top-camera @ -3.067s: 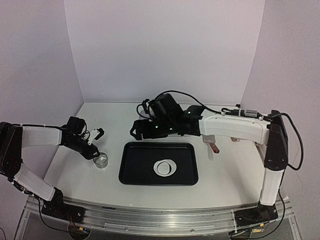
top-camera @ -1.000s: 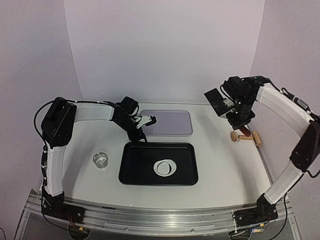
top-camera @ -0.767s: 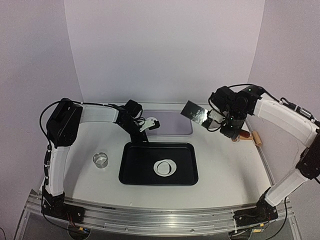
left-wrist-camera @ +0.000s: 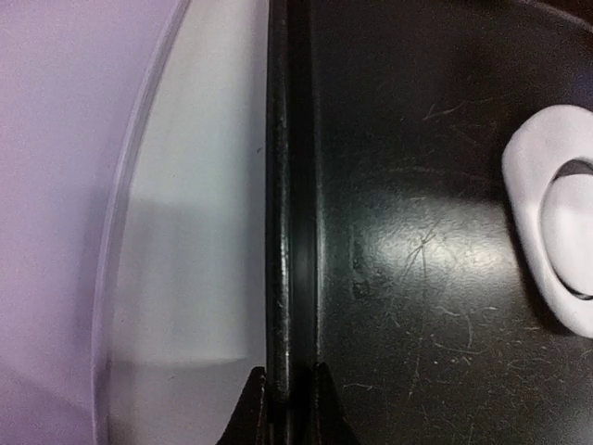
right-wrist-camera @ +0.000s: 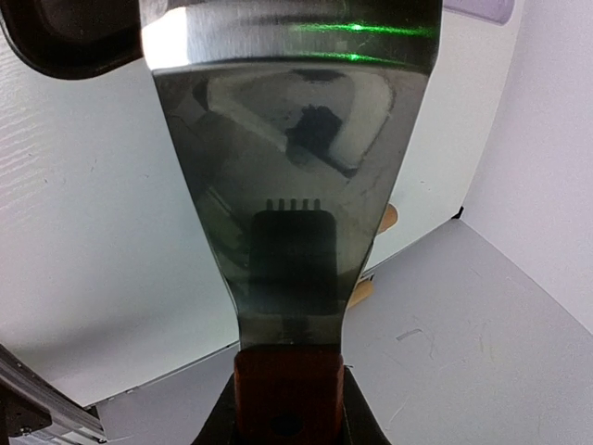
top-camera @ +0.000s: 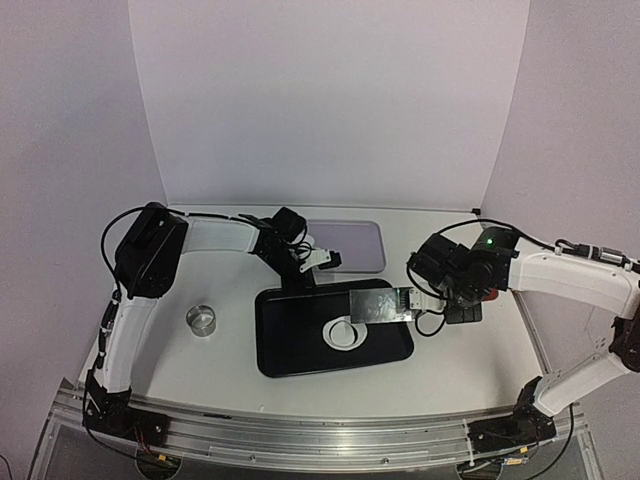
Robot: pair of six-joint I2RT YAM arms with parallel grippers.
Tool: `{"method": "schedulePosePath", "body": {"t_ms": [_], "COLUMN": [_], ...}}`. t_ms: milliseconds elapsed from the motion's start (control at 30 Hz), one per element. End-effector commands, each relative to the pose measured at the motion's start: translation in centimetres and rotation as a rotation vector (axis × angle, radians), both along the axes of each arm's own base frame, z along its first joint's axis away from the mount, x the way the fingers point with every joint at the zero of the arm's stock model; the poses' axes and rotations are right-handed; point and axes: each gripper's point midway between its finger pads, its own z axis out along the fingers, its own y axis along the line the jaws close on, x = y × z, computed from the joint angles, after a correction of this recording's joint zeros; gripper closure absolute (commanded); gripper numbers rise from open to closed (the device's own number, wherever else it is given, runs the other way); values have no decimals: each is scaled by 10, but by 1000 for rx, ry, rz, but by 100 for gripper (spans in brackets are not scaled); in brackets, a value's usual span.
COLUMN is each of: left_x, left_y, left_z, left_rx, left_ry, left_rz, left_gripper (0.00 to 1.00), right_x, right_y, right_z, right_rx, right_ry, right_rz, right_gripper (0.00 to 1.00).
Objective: Roll out the dumpling wrappers from the dough
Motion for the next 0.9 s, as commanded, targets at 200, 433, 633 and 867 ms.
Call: {"method": "schedulePosePath", "body": {"t_ms": [200, 433, 633, 867], "left_x": [-20, -28, -31, -30], "left_y": [-9, -16, -12, -16], "left_z": [-6, -16, -22, -18], "left_rx": [20, 58, 78, 60], "left_ry": [-53, -87, -84, -80], "left_rz": [-141, -226, -233, -229], "left_gripper": [100, 100, 100, 100], "right_x": [10, 3, -11, -8], "right_y": [-15, -22, -13, -8], "right_z": [5, -2, -15, -21], "right_rx": [-100, -121, -127, -159], "right_ry": [-160, -164, -106, -88], "right_rz": [-13, -9, 70, 79], "right_gripper": [100, 100, 100, 100]}}
